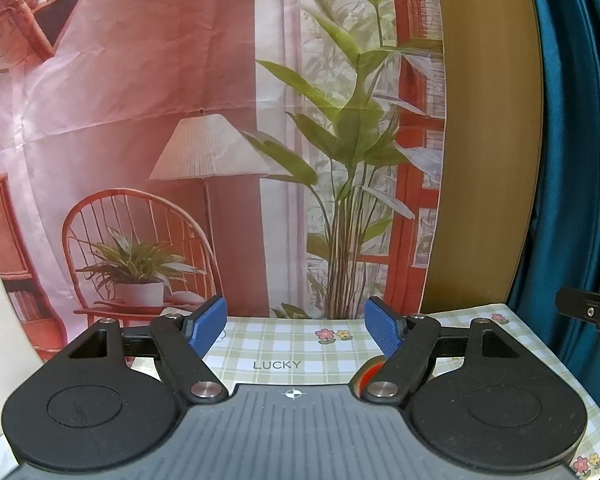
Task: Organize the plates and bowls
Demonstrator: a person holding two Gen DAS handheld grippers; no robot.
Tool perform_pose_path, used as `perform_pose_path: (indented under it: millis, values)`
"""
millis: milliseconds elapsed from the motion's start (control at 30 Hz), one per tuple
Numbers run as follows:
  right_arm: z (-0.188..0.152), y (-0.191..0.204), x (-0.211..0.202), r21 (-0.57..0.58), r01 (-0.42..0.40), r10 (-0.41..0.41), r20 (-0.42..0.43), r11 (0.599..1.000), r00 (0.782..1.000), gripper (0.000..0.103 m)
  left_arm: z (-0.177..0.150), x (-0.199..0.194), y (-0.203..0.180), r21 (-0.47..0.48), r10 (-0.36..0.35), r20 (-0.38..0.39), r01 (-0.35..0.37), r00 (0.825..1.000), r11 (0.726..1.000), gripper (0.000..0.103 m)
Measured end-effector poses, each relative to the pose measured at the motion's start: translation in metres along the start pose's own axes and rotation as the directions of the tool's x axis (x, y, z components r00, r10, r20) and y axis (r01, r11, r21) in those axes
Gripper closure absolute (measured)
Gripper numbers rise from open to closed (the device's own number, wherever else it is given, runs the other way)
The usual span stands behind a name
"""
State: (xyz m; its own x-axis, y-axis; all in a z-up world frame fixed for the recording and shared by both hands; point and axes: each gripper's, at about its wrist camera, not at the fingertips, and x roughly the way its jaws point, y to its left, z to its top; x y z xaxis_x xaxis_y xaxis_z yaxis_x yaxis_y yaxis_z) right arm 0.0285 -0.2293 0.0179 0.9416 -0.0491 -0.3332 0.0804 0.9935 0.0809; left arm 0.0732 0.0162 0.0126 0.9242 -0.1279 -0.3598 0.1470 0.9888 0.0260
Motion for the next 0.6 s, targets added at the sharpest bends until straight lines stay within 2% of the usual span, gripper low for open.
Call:
perform_pose_path:
  millis: [600]
  values:
    - [0.003, -0.0022, -0.0081, 0.002, 0.002, -0.002, 0.015, 1.0, 1.0, 0.0, 0.0001, -0.0058, -0.0037, -0.014, 0.003, 0.014, -0.003, 1.0, 1.0, 0.024]
